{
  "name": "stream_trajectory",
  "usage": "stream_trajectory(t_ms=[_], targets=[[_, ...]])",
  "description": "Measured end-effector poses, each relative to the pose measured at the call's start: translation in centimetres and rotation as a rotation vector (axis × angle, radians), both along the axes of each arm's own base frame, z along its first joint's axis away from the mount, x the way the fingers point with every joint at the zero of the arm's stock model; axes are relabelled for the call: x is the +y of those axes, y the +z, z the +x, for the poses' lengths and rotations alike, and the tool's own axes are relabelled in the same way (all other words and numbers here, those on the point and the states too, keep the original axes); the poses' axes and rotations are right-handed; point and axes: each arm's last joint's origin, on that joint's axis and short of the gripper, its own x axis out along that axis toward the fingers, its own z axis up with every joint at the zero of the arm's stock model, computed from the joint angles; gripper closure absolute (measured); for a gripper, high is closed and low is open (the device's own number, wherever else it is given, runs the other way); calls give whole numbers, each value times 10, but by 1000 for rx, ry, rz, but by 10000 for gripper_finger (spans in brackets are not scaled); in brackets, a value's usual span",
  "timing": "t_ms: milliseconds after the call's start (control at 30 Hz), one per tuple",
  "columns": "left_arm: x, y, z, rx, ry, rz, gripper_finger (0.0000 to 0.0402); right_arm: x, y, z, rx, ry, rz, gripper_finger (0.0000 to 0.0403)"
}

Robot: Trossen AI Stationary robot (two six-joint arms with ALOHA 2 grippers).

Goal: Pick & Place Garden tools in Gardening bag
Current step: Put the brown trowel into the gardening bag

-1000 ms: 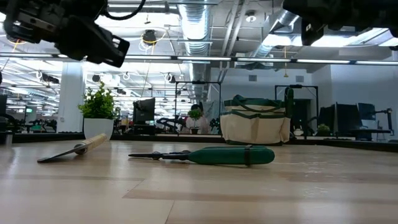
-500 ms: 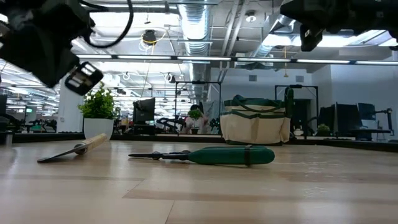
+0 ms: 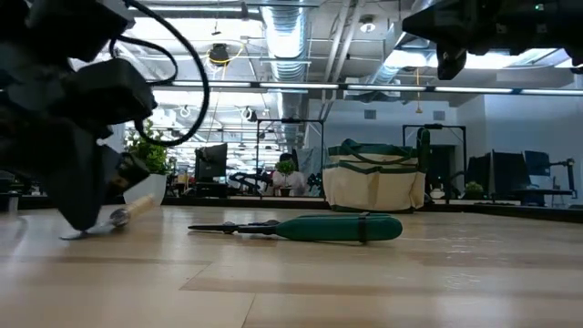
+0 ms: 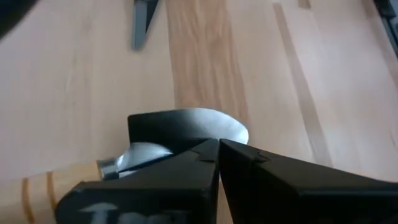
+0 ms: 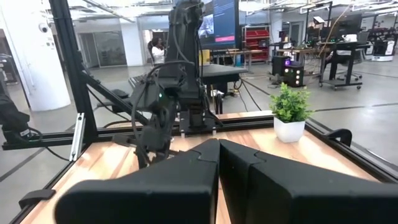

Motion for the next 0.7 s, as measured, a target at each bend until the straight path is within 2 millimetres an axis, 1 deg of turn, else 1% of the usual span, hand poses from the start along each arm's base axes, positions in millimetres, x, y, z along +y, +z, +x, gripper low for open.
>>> stream_trajectory(t_ms=[133, 267, 467, 700], targets=[[-4, -3, 11, -42, 10, 2, 399, 0, -1, 0, 5, 1, -2, 403], [-4, -6, 21, -86, 70, 82, 399, 0, -1, 0, 6, 1, -5, 403], [16, -9, 30, -131, 258, 210, 399, 0, -1, 0, 11, 1, -13, 403], [49, -9, 39, -142, 353, 257, 399, 0, -1, 0, 14, 4, -14, 403]])
